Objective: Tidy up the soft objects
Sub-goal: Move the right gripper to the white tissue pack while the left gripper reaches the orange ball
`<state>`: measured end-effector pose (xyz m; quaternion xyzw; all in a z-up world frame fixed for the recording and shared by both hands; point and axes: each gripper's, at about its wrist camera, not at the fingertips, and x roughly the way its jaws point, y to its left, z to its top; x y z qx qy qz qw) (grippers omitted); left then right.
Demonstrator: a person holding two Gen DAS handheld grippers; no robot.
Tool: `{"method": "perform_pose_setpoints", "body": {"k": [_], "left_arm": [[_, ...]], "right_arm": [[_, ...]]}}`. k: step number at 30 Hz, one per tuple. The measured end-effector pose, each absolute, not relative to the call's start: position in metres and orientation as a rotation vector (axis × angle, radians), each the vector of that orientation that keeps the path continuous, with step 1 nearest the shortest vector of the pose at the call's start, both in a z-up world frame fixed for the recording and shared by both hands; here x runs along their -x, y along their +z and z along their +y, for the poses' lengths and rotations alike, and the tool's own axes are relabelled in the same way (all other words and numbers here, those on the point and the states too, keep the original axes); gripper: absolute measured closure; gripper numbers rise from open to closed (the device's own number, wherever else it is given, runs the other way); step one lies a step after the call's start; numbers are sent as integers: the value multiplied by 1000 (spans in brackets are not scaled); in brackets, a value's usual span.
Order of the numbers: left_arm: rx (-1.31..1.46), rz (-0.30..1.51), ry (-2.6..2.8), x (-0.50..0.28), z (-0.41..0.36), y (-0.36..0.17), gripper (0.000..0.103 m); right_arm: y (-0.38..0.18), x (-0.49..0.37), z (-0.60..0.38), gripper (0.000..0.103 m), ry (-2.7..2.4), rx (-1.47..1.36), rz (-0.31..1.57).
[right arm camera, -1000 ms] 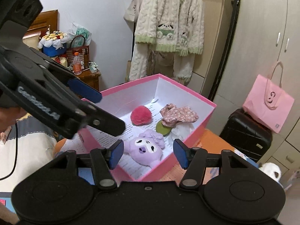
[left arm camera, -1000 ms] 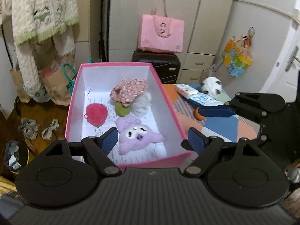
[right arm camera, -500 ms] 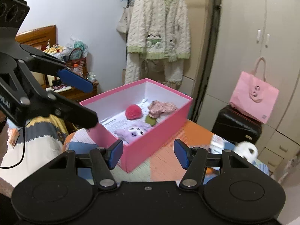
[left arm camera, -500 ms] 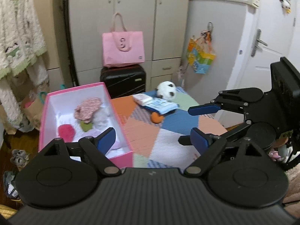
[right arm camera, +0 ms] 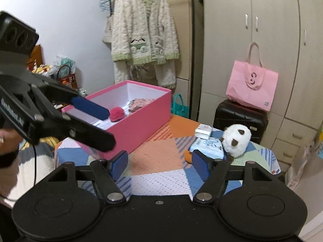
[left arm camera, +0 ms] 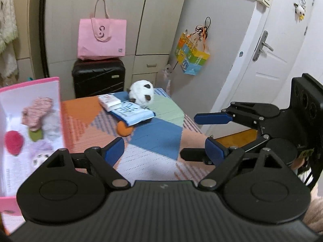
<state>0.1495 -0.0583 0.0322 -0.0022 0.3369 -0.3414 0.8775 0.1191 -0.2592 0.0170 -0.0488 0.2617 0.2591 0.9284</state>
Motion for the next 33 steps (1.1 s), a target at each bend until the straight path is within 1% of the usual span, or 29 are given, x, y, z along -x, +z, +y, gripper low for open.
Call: {"method": "perform_pose_setpoints", "body": {"k": [12, 16, 19, 24, 30, 33], "left_arm": [[120, 719, -600, -219, -81, -20, 16], [155, 712, -572, -231, -79, -35, 17], [160, 674, -550, -230, -74, -47, 17], [109, 670, -551, -228, -82, -67, 19], [-19, 602, -505, -238, -103, -87, 20], [-34, 605, -494, -249, -107, -97, 23]], "right_arm": [[-23, -183, -290, 28, 479, 21, 581], [-32, -198, -295, 28, 464, 16, 590], [-33, -204, -297, 28, 433, 47, 583], [-25, -226, -312, 28, 424, -2, 599], [-27, -259, -304, 28, 501, -47, 636], [-29, -277, -296, 28, 536, -54, 649]]}}
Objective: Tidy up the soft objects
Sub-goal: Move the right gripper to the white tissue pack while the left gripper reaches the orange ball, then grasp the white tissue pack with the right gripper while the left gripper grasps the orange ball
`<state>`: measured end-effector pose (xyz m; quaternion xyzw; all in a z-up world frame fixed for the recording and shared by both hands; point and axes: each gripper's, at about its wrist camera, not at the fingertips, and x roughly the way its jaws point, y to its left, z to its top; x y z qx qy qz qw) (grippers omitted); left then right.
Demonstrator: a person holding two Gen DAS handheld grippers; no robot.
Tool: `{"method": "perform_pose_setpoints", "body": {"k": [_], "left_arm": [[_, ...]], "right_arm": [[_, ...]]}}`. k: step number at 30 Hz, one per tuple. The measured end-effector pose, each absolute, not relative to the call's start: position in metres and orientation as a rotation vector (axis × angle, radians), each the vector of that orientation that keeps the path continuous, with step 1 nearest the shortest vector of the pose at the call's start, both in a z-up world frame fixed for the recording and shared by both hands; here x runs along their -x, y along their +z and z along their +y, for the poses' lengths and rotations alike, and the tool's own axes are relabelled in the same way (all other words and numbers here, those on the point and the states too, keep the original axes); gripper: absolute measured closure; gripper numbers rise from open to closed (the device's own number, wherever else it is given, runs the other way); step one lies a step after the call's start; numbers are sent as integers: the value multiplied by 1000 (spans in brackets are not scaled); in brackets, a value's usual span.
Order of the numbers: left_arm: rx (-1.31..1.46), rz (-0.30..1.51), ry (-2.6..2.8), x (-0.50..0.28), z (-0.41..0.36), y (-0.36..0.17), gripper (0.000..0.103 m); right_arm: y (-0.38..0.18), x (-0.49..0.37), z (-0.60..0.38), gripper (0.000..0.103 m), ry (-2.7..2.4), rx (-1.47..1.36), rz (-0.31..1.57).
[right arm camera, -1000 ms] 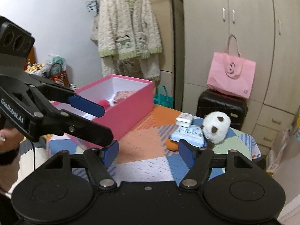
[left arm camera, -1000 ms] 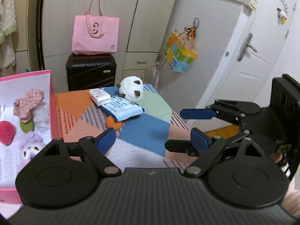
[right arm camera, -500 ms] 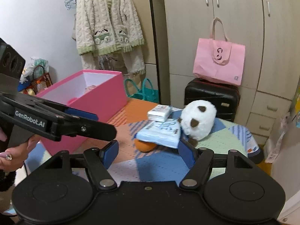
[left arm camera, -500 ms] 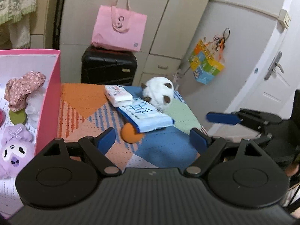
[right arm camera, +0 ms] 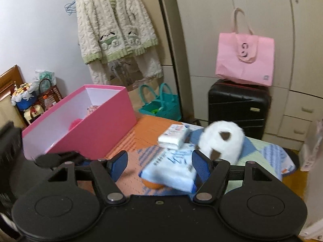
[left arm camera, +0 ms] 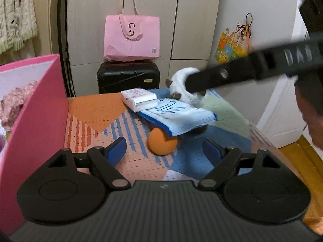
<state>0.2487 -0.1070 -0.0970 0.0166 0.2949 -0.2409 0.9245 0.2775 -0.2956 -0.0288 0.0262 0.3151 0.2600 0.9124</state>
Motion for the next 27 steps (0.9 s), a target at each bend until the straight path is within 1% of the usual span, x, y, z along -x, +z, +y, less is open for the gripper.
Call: {"method": "perform_pose_setpoints", "body": {"k": [4, 8, 10, 13, 15, 16, 17, 19, 21, 24, 25, 26, 27], "left_arm": [[-41, 624, -492, -261, -113, -107, 28], [-36, 626, -490, -268, -115, -111, 29], [-7, 641, -489, -272, -115, -110, 33], [13, 624, -473, -273, -115, -109, 34], [7, 624, -471, -274, -118, -111, 38], [2, 624, -478, -274, -120, -112, 42], [-4, 627, -487, -274, -124, -114, 45], [-9, 637, -486, -275, -128, -117, 45], [-22, 643, -487, -276, -131, -120, 48], [-54, 628, -468, -274, -135, -122, 59], [-62, 625, -459, -273, -135, -122, 64], [-65, 625, -454, -273, -136, -122, 65], [-59, 627, -459, -273, -135, -122, 65]], "right_arm": [[-32, -306, -284, 28, 565, -55, 677], [-43, -337, -271, 29, 576, -43, 726], [-50, -351, -265, 29, 568, -27, 747], [-58, -365, -255, 29, 545, 12, 761], [-62, -374, -250, 29, 544, 17, 774], [-64, -377, -247, 29, 543, 21, 783], [-66, -380, -244, 28, 538, 29, 791], [-69, -385, -239, 28, 527, 46, 805], [-73, -390, -236, 28, 514, 70, 810], [-77, -393, -230, 29, 494, 115, 809], [-77, -393, -229, 29, 488, 124, 808], [-77, -392, -227, 32, 485, 136, 809], [-78, -392, -226, 38, 480, 149, 810]]}}
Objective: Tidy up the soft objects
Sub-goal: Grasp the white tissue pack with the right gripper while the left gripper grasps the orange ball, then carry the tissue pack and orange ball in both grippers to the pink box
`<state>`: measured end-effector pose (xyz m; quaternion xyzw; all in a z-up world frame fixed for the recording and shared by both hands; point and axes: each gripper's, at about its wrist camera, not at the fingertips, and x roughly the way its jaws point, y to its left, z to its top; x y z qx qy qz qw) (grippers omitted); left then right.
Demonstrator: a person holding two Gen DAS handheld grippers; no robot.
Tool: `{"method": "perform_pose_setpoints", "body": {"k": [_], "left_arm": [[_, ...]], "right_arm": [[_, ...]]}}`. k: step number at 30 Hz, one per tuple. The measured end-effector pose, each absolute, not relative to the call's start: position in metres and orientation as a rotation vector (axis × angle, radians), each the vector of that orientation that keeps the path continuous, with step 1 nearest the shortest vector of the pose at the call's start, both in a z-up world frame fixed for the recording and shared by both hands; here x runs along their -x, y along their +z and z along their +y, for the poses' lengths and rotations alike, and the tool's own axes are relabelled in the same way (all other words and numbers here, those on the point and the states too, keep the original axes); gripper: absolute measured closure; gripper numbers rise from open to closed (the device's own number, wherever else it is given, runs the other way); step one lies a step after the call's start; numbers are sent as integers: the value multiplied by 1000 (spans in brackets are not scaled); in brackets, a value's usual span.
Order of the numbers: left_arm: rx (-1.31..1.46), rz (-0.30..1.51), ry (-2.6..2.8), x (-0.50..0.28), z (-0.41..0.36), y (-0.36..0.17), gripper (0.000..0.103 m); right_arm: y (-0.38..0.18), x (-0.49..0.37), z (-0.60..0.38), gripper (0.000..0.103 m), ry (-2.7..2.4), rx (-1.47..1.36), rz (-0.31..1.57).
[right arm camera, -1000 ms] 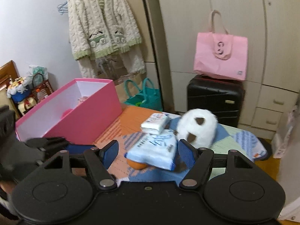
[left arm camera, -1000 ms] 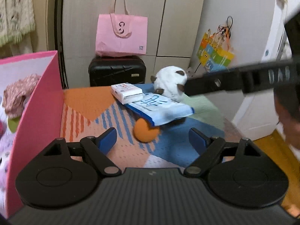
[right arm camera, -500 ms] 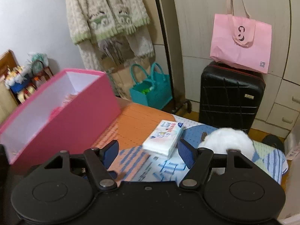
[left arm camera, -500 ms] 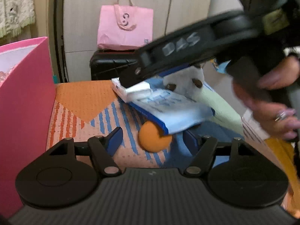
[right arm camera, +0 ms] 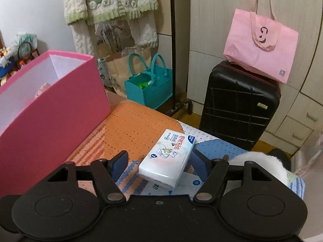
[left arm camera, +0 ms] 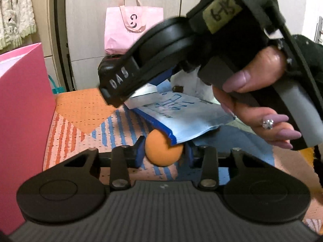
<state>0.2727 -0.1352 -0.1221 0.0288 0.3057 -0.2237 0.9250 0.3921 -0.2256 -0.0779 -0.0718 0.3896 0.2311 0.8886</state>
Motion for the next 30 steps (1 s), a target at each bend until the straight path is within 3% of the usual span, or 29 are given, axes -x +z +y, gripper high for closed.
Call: {"method": "perform_pose_setpoints", "body": {"k": [2, 12, 30], "left_arm": [[-44, 634, -464, -273, -133, -122, 65], [-16, 650, -473, -282, -118, -121, 69], [-68, 722, -500, -248, -101, -111, 69]], "right_arm": [[-80, -392, -222, 45, 457, 182, 811], [-77, -386, -228, 56, 447, 147, 804], [-45, -316, -240, 58, 448, 128, 721]]}}
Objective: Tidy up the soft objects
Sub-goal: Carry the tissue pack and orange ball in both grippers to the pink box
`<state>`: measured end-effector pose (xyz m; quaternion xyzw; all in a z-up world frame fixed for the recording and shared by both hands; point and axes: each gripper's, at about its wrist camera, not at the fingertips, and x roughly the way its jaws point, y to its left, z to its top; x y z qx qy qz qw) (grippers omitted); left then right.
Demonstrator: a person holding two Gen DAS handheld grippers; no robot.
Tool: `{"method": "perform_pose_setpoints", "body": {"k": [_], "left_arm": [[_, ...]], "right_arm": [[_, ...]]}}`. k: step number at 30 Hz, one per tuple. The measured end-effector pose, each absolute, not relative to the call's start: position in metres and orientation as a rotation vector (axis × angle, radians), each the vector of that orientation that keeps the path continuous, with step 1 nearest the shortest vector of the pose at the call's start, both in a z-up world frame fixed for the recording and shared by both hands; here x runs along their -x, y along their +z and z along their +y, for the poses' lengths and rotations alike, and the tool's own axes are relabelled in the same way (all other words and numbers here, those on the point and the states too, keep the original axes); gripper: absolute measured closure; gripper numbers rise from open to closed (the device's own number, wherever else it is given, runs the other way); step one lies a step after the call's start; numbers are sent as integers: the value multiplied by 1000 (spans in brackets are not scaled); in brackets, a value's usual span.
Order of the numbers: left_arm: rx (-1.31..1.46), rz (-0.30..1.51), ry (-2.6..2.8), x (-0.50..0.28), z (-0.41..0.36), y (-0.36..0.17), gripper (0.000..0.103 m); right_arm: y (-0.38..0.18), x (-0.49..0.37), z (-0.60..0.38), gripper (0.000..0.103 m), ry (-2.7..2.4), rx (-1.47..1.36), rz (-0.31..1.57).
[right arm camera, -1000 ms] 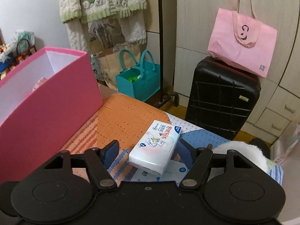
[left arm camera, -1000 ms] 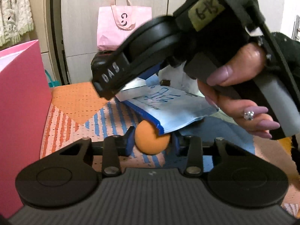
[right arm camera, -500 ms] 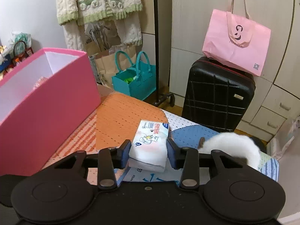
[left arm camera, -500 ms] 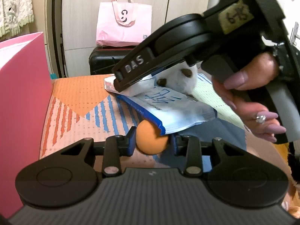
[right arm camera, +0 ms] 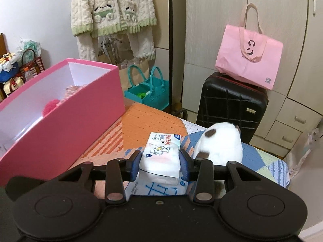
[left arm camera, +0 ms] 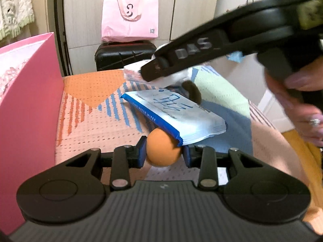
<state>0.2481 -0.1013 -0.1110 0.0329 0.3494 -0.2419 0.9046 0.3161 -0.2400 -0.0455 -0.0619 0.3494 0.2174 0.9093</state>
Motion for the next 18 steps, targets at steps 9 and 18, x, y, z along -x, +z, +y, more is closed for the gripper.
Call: {"method": "perform_pose_setpoints", "body": {"k": [9, 18], "left_arm": [[-162, 823, -567, -231, -95, -106, 68], [-88, 1027, -724, -225, -82, -91, 68]], "right_arm": [[-37, -264, -249, 58, 465, 85, 683], [-41, -225, -262, 58, 473, 2, 675]]}}
